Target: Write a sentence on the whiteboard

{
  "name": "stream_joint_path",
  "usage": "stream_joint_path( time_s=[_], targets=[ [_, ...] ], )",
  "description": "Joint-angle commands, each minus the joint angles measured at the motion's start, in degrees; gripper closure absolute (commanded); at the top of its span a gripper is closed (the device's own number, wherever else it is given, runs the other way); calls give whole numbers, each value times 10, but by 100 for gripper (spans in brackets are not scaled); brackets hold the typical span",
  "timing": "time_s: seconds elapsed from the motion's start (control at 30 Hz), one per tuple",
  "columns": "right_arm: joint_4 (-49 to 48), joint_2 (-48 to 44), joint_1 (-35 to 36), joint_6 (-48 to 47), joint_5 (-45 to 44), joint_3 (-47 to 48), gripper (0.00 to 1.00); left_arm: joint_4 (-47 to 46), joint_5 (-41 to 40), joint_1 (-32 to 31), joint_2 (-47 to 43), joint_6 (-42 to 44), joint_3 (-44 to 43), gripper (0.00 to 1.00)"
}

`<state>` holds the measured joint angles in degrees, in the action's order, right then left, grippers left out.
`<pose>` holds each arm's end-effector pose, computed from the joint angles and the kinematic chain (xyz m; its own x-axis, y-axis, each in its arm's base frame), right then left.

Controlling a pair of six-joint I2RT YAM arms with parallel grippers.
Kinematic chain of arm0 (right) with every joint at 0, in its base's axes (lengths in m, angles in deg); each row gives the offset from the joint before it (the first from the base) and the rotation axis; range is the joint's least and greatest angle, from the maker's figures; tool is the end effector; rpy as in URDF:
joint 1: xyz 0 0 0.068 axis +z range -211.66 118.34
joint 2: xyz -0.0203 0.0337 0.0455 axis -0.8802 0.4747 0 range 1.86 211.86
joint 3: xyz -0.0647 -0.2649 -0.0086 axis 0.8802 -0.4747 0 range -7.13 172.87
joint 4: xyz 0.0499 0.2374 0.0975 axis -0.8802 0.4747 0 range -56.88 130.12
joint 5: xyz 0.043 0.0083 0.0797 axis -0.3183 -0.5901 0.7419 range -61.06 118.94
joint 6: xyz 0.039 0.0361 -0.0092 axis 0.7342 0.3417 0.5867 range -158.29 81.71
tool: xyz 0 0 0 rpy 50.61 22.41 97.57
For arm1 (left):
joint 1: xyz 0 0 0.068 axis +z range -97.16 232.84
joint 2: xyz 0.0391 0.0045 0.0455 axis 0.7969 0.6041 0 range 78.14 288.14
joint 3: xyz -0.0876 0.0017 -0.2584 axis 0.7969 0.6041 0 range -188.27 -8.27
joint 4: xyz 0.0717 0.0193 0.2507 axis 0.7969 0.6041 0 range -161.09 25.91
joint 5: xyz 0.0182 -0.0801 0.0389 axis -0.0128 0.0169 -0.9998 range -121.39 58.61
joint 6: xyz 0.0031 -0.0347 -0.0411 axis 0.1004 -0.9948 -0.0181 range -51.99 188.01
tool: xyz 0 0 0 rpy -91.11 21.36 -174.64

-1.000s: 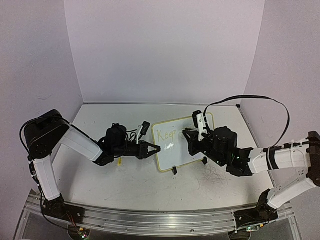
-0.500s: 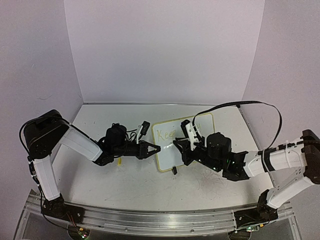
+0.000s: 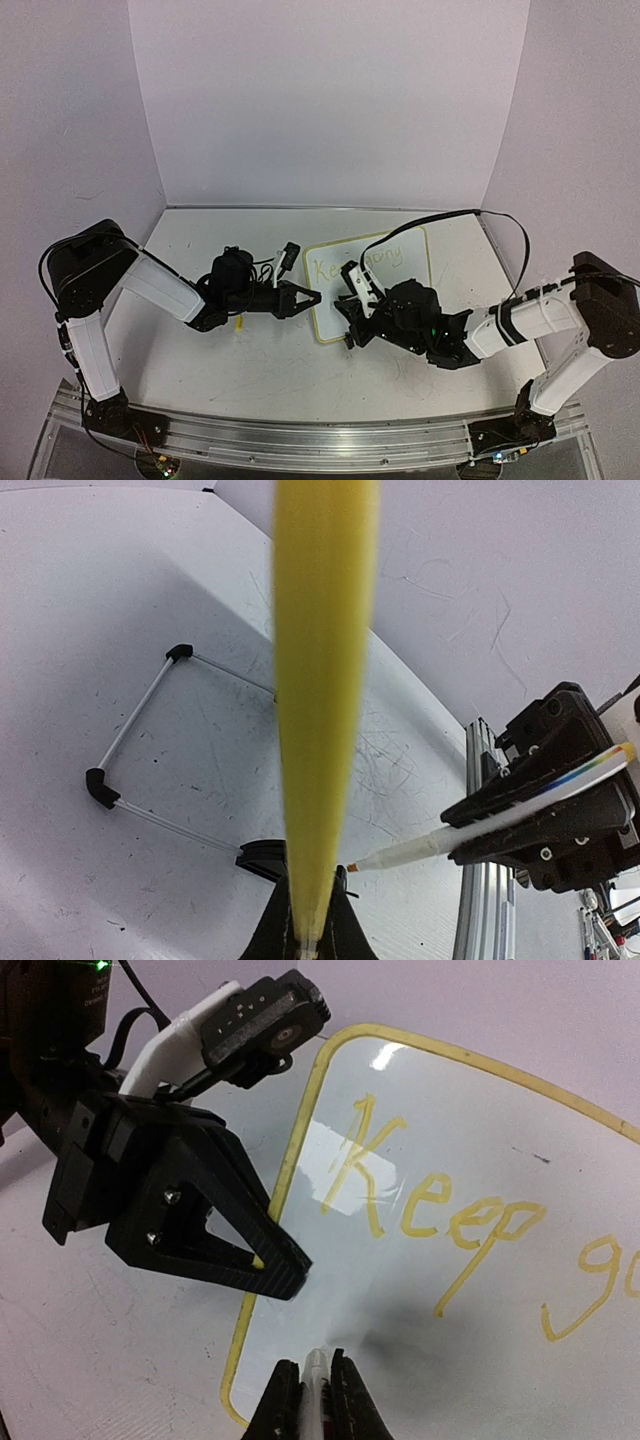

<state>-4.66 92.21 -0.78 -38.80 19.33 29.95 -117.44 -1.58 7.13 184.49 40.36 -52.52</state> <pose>0.1616 0.2778 0.1878 -0.1230 -0.2389 -0.9632 -0.7841 0.6184 -0.0533 0.2409 -0.2722 0.1500 -0.6110 0.0498 -0.7900 0.7583 0.3234 -0.5661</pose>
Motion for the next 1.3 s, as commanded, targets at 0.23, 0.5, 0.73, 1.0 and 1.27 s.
stream_joint_path(
  time_s=[0.23, 0.5, 0.73, 1.0, 1.27],
  targets=[
    [-38, 24, 32, 0, -86, 32, 100, 22, -32, 3, -17, 6, 0, 100],
    [-31, 37, 32, 18, -113, 39, 100, 22, -28, 2, -16, 6, 0, 100],
    [-29, 47, 32, 16, -113, 45, 100, 22, -27, 2, -19, 6, 0, 100],
    [-21, 54, 32, 22, -98, 49, 100, 22, -27, 2, -22, 7, 1, 100],
    [-10, 65, 40, 25, -88, 57, 100, 22, -28, 2, -24, 7, 2, 100]
  ],
)
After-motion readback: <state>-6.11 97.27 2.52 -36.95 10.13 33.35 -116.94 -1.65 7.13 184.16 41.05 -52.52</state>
